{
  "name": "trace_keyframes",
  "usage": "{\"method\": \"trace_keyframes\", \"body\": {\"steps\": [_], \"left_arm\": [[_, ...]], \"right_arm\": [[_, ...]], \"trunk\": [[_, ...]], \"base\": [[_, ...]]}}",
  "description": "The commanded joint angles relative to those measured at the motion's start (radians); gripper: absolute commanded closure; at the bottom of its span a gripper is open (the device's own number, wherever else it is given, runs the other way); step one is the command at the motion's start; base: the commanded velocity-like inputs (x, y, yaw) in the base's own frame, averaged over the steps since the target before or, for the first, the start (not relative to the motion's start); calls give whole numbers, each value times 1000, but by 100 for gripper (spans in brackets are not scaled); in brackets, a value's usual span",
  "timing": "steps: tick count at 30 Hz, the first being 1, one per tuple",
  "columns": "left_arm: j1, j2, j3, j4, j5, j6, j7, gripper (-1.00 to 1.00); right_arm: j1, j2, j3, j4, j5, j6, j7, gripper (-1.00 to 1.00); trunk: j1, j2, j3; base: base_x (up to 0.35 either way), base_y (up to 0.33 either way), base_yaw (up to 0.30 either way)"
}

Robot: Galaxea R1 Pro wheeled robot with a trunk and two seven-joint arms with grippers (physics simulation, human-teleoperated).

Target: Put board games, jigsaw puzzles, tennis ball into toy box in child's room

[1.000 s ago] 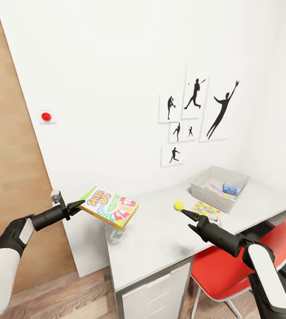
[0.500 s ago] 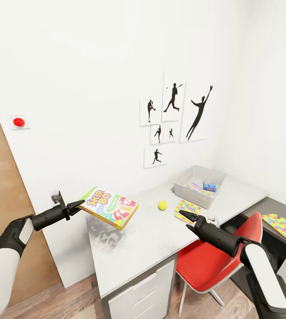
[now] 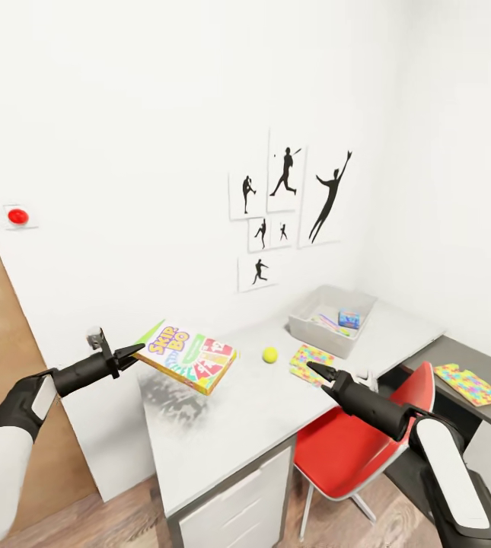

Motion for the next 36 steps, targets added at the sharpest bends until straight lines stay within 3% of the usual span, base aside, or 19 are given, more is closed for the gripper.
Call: {"method": "trace_keyframes", "body": {"steps": [1, 15, 24, 27, 31, 33, 36], "left_arm": [[-1, 0, 1, 0, 1, 8, -2, 100], [-1, 1, 0, 0, 0, 8, -43, 100], [-1, 1, 0, 0, 0, 7, -44, 100], [-1, 3, 0, -3, 0, 6, -45, 100], [0, 5, -3, -21, 0, 3, -45, 100], [1, 5, -4, -24, 1, 1, -46, 100], [2, 5, -4, -26, 0, -2, -63, 100]], "right_arm": [[-1, 0, -1, 0, 1, 4, -2, -100], [-1, 1, 0, 0, 13, 2, -2, -100], [-2, 0, 0, -1, 14, 3, 1, -100], [-2, -2, 0, -18, 14, 6, 42, -100], [-1, -12, -6, -38, 16, 6, 200, -100], [0, -17, -11, -40, 18, 6, 248, -100], [4, -32, -13, -41, 23, 4, 288, -100]], "trunk": [[-4, 6, 2], [-57, 104, 51], [-57, 104, 51], [-57, 104, 51], [-57, 104, 51], [-57, 104, 51], [-57, 104, 51]], "base": [[0, 0, -250], [0, 0, -250], [0, 0, -12], [0, 0, 0], [37, -33, 0], [111, -90, 0], [162, -95, 0]]}}
